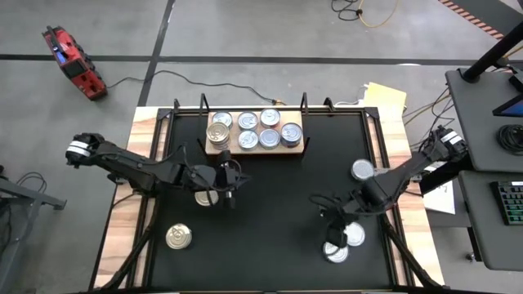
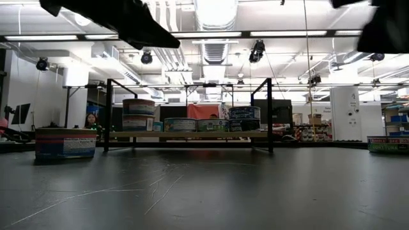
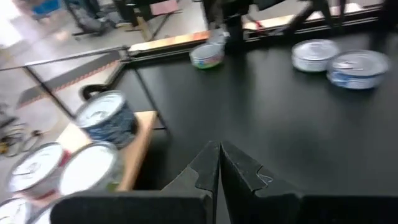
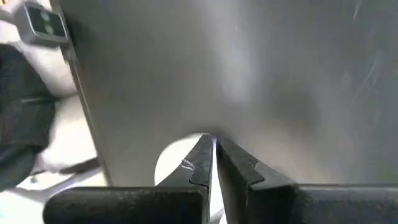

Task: Stack canned seafood by type on shelf
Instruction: Stack the blue tuna can on top of the other blue tuna cans on the shelf

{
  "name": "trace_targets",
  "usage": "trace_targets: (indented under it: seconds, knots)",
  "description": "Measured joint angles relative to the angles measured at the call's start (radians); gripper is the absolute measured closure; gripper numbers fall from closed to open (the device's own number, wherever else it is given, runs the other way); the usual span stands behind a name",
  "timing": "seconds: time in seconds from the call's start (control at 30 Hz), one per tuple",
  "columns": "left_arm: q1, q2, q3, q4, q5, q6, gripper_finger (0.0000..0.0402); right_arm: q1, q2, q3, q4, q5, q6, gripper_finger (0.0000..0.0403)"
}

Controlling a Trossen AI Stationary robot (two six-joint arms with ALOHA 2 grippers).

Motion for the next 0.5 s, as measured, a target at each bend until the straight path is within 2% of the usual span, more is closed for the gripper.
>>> trace_targets:
  seconds: [0.3,0.5]
  knots:
    - [-0.116,0.002,-0.001,0.034,0.006,-0.039,0.0401,0.147,0.002,-0.030,0.006,-0.024,0.233,0.0390]
    - [-0.178,0.002,-0.002,0.066,-0.001,-0.048,0.0401,0.196,0.097,-0.030,0.026,-0.011,0.255,0.0390]
